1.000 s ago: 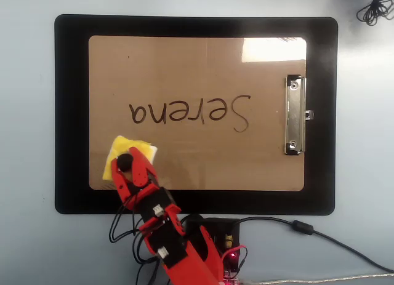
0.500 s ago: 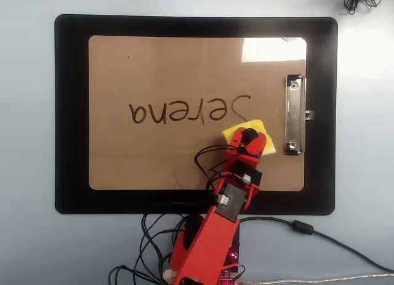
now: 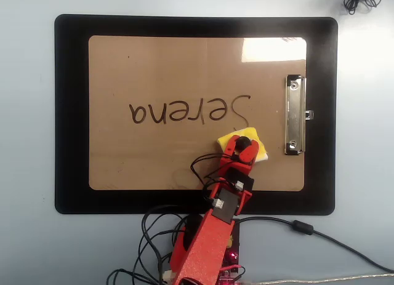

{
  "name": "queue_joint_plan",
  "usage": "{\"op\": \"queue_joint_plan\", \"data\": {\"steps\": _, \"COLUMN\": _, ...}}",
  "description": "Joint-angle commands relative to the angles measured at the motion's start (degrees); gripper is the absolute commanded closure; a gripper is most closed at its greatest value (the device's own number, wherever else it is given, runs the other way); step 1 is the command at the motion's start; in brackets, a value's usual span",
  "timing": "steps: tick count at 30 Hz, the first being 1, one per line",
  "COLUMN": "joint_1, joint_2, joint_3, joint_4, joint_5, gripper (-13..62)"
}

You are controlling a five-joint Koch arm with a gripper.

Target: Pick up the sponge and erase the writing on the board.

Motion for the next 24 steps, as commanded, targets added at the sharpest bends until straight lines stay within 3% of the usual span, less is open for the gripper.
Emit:
{"op": "queue_joint_plan", "data": {"steps": 1, "joint_1": 0.4, "joint_2": 0.7, "joint_3": 0.2, "joint_4": -8.3, "joint_5": -0.5, "gripper": 57.3}}
{"op": "queue_joint_plan", "data": {"steps": 5, "joint_1": -4.7, "joint_2": -11.5, "joint_3": -1.0, "joint_4": -20.8, "joint_5": -1.5, "gripper": 57.4}}
{"op": "queue_joint_plan", "data": {"steps": 12, "joint_1": -12.5, "joint_2": -33.3, "joint_3": -20.5, "joint_4": -28.8, "joint_5": -7.8, "gripper": 57.3}}
{"op": "queue_joint_plan", "data": {"steps": 15, "joint_1": -12.2, "joint_2": -28.8, "joint_3": -15.4, "joint_4": -26.7, "joint_5": -7.5, "gripper": 57.3}}
{"op": "queue_joint_plan", "data": {"steps": 21, "joint_1": -8.3, "joint_2": -8.8, "joint_3": 4.3, "joint_4": -26.6, "joint_5": -6.4, "gripper": 57.4}}
{"op": "queue_joint_plan", "data": {"steps": 24, "joint_1": -5.0, "joint_2": -5.4, "joint_3": 7.9, "joint_4": -26.7, "joint_5": -4.3, "gripper": 57.4}}
